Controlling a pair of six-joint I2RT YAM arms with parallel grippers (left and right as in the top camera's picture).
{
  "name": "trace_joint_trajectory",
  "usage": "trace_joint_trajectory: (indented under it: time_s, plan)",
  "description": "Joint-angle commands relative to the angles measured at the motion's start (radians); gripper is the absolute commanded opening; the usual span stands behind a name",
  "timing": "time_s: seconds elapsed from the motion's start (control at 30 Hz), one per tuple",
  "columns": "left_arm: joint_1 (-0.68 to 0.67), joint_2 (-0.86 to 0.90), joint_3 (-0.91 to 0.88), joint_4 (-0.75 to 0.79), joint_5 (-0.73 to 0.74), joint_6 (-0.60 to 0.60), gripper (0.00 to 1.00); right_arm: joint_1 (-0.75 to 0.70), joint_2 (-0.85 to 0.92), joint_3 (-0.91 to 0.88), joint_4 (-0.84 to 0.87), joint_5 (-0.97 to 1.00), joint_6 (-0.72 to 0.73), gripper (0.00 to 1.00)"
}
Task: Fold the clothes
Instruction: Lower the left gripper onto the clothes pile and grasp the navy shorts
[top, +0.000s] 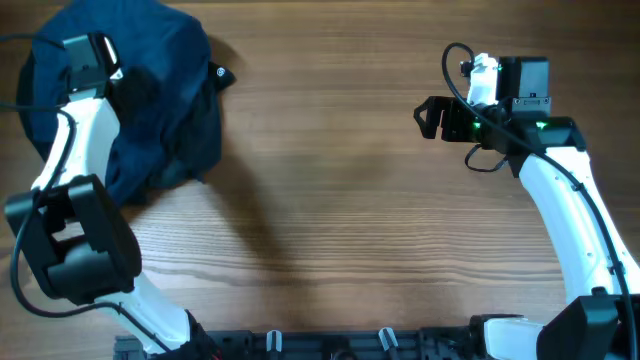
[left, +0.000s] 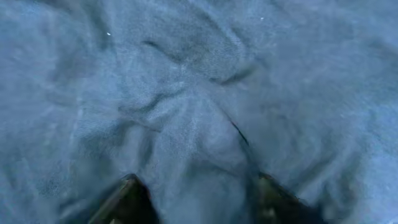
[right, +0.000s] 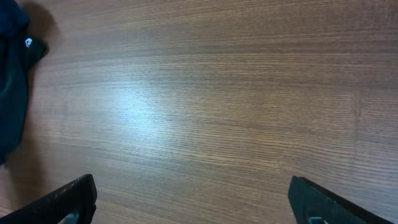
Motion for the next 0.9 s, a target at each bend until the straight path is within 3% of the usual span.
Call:
trace_joint_trajectory:
  time_s: [0.0,0.03,0.1,0.43,0.53,0.73,0.87]
  plan:
    - [0.005,0.022,0.009,-0.018,-0.006,0.003,0.28,0.006,0.008,0.019,-0.002,-0.023,0.003,1.0]
    - [0.005,0.023,0.009,-0.036,-0.006,0.003,0.15,0.006,0.008,0.019,-0.002,-0.023,0.003,1.0]
    - [0.004,0.023,0.009,-0.054,-0.006,-0.005,0.04,0.006,0.008,0.019,-0.001,-0.023,0.003,1.0]
    - [-0.066,-0.209,0.078,-0.123,-0.01,-0.004,0.05,0.006,0.008,0.019,0.003,-0.023,0.0,1.0]
    - [-0.041,-0.235,0.078,-0.272,-0.022,-0.004,0.4,0.006,0.008,0.019,-0.001,-0.023,-0.002,1.0]
    - [0.005,-0.17,0.077,-0.37,-0.021,-0.004,0.61,0.006,0.008,0.019,-0.008,-0.023,-0.005,1.0]
    - [0.006,-0.1,0.077,-0.367,-0.021,-0.004,0.65,0.005,0.008,0.019,-0.016,-0.023,-0.007,1.0]
